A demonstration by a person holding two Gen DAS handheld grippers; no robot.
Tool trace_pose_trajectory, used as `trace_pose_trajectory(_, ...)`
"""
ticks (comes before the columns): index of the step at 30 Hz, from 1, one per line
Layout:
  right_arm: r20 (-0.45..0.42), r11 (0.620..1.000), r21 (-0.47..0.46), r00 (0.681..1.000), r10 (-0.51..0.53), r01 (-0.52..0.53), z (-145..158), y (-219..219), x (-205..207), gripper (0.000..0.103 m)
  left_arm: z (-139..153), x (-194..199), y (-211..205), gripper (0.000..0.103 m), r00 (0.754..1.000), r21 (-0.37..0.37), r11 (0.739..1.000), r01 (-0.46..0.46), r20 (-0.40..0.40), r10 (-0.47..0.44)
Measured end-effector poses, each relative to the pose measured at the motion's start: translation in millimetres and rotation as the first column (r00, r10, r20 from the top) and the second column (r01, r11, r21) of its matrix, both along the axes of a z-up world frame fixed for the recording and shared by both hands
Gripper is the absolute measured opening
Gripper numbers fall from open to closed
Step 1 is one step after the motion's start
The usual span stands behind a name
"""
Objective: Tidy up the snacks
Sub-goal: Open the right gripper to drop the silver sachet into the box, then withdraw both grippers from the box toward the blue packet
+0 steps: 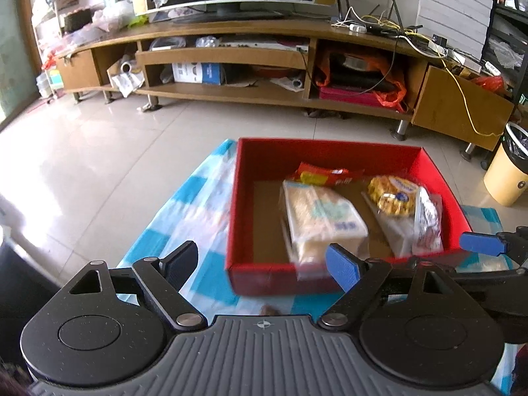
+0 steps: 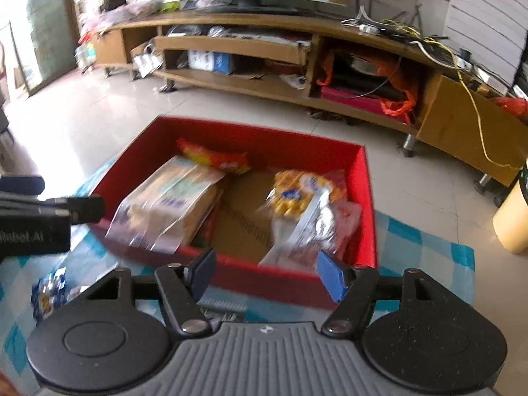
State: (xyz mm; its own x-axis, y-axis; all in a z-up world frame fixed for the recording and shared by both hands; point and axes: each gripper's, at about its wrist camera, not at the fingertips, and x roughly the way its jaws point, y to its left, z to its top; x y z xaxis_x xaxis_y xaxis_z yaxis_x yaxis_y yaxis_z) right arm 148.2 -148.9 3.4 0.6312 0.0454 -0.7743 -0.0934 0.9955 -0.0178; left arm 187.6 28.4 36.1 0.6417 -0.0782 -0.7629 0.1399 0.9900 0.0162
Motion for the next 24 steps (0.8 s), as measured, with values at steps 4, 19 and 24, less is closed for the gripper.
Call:
trace_pose_trajectory(4, -0.029, 0.999, -0.011, 0.999, 0.036, -0.037, -7.5, 10.9, -14.4, 0.072, -2.1, -14.6, 16.1, 0.090, 1.000, 0.008, 1.000, -0.005, -0.018, 0.005)
trace_pose_trajectory(19, -0.141, 0.998, 0.036, 0.988, 0.060, -0.055, -29.2, 5.2, -24.2, 0.072, -43.1, -35.2, 89.0, 0.091, 0.939, -0.116, 0.960, -0.253, -0.269, 0.215)
trace_pose_trajectory(24, -0.111, 0.996, 0.084, 0.994, -0.001, 0.010, -14.2, -25.9, -22.0, 0.073, -35.7, -31.2, 115.3, 0.092, 0.922, -0.229, 0.918, -0.324, -0.293, 0.252)
